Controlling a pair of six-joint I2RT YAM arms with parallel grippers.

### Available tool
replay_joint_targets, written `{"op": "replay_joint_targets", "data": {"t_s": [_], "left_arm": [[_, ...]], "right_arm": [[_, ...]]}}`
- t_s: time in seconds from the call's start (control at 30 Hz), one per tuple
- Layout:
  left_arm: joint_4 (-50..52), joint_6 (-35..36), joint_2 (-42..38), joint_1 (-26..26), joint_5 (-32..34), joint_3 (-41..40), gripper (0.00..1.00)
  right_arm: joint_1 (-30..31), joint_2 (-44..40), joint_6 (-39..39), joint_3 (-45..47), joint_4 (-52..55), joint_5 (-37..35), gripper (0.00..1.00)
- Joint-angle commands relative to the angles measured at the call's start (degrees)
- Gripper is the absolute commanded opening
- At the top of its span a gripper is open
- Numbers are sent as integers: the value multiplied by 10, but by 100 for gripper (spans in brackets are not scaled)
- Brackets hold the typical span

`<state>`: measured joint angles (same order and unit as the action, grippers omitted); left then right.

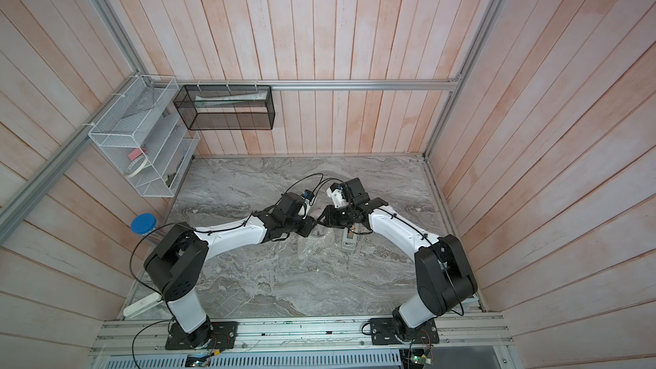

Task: Wrap mugs in bubble wrap
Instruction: Stick the tape on the bubble wrap.

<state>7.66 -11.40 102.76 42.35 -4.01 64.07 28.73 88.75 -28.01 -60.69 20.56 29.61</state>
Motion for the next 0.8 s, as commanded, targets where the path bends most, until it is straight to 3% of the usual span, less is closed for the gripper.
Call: {"op": "replay_joint_targets", "data": {"t_s": [0.0,0.4,0.77], "left_arm": [[7,4,1,6,2,10,40],[10,7,-1,7,5,9,40],[11,9,-2,7,6,8,40]], "right_arm": [[2,-9,-17,9,-23,11,28],[0,75,-7,28,-29,-39,21],[-1,17,-27,15,-25,-31,16]]}}
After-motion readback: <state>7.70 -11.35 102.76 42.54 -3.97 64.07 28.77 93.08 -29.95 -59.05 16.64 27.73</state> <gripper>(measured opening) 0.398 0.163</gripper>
